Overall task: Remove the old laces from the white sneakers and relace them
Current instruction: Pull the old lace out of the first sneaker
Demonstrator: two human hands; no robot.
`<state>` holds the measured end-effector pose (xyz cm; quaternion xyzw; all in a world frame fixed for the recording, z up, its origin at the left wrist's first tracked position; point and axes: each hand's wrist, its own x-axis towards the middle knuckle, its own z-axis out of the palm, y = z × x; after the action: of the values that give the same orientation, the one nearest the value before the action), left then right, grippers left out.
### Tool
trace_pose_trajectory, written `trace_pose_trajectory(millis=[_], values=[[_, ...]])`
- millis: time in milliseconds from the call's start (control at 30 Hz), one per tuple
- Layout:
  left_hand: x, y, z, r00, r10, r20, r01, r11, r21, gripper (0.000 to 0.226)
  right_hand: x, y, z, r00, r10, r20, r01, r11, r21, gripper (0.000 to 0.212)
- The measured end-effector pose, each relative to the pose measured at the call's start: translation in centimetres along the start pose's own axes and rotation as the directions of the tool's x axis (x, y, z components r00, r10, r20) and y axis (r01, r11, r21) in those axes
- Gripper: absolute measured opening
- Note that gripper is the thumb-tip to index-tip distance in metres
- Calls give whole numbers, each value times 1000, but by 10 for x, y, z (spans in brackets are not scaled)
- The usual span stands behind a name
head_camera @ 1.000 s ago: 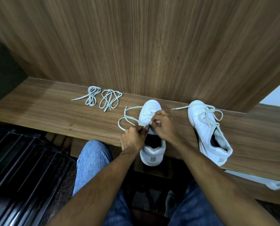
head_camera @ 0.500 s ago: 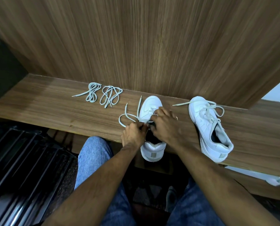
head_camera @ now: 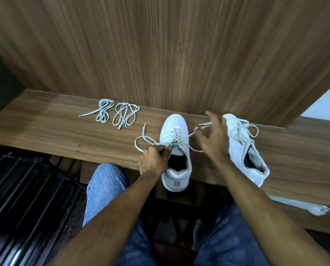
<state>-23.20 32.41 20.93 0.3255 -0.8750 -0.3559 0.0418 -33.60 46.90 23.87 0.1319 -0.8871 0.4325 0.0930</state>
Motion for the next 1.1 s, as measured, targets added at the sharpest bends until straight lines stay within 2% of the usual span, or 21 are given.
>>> trace_pose_trajectory(millis=[67,167,200,267,367,433,500,533,600,667,733,833,933,1000,1033,1100], values=[[1,0,1,1000,-4,-3,4,1000,27,37,-8,-3,12,961,-200,191,232,959,-162,42],[1,0,1,1000,-23,4,23,999,45,39,-16,-6,36,859,-276,432,455,797,-396,33],[1,0,0,1000,-18,5,18,999,43,38,-18,-8,42,847,-287,447,485,763,-428,31],[0,-1,-1,1000,-1,10,1,1000,27,35,-16,-9,46,849,-328,414,489,783,-383,31],[2,-2,-1,1000,5,8,-5,1000,20,35,-7,-6,38,912,-315,263,366,914,-175,23],[3,-2,-2,1000,9,9,-9,1000,11,34,3,-8,25,984,-132,123,125,990,63,16],[3,-2,-1,1000,19,3,-19,1000,8,33,12,-11,9,996,87,-32,-75,956,282,15],[2,-3,-2,1000,26,-4,-26,1000,1,33,17,-12,-1,981,143,-131,-91,936,341,15],[1,-1,-3,999,31,-13,-31,1000,-1,33,27,-9,-15,963,179,-201,-110,944,312,14],[0,0,-4,1000,26,-13,-26,1000,-7,33,29,-4,-18,985,156,-73,-148,983,111,8],[-1,2,-6,1000,12,-12,-12,1000,-3,31,17,0,-13,995,82,63,-71,985,-155,28],[3,3,-5,1000,-22,4,22,1000,-19,28,-13,-4,1,975,-97,200,153,946,-286,37],[6,6,-6,999,-33,5,33,999,-22,28,-31,-8,22,935,-60,349,200,903,-381,35],[11,3,-6,999,-44,28,45,998,-53,32,-33,-7,30,945,4,327,132,910,-392,28],[15,0,-6,997,-66,46,70,993,-94,31,-32,-5,31,954,75,290,31,939,-344,25],[22,-6,-7,988,-97,118,126,953,-274,29,-27,1,29,936,243,254,-215,967,-134,18]])
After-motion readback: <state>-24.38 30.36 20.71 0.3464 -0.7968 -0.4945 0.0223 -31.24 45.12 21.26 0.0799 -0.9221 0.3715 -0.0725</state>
